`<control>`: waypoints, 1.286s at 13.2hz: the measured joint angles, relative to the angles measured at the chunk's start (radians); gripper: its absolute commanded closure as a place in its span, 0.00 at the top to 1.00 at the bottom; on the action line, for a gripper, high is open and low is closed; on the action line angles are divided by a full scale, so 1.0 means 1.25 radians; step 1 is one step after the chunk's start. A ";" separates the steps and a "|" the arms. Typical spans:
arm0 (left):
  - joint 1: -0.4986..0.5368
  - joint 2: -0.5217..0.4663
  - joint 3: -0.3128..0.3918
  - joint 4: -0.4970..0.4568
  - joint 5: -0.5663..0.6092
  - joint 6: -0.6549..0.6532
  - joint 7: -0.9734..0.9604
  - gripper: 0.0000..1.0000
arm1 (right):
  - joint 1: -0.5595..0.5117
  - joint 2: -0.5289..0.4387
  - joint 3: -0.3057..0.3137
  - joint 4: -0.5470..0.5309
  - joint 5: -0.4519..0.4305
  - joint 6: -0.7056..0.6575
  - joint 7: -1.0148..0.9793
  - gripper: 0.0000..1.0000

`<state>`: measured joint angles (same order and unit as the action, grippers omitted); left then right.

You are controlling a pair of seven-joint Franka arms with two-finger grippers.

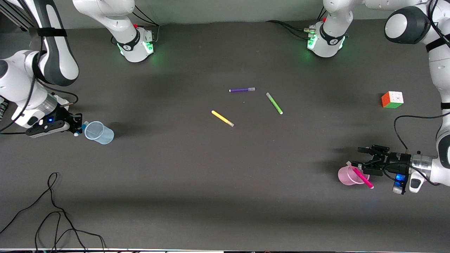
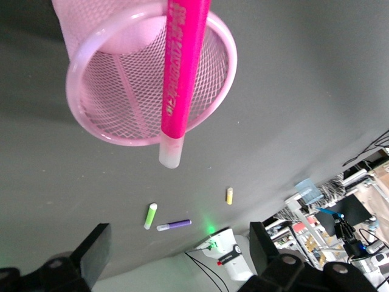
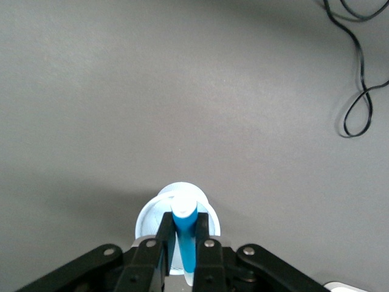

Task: Place pink and blue markers in matching cups
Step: 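Drop the pink marker into the pink cup while the right gripper carries the blue marker, then release the blue marker into the clear cup with the right gripper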

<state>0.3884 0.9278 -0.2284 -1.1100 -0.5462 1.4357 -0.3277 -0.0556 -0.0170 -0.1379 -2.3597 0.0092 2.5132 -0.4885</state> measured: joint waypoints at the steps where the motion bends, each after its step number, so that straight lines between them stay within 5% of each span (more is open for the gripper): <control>1: -0.007 -0.009 -0.006 0.007 0.046 0.000 0.001 1.00 | 0.001 0.000 0.000 -0.028 0.000 0.042 0.000 0.00; 6: -0.137 -0.194 -0.019 -0.011 0.358 0.022 -0.002 1.00 | 0.019 0.003 0.001 -0.077 0.005 0.112 0.000 0.00; 10: -0.181 -0.448 -0.017 -0.291 0.454 0.188 -0.001 1.00 | 0.023 0.005 0.001 -0.077 0.006 0.134 -0.002 0.04; 12: -0.182 -0.571 -0.016 -0.444 0.458 0.251 0.003 1.00 | 0.023 0.014 0.000 -0.078 0.006 0.159 -0.011 0.99; 14: -0.187 -0.678 -0.016 -0.556 0.460 0.279 0.011 1.00 | 0.023 0.025 0.000 -0.078 0.022 0.162 -0.012 1.00; 17: -0.186 -0.794 0.007 -0.614 0.462 0.282 0.088 1.00 | 0.023 0.024 0.000 -0.056 0.046 0.095 -0.014 1.00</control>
<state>0.1558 -0.0648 -0.2197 -1.8780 0.0314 1.7877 -0.2175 -0.0268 0.0135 -0.1382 -2.4296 0.0664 2.6319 -0.5055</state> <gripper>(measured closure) 0.000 0.344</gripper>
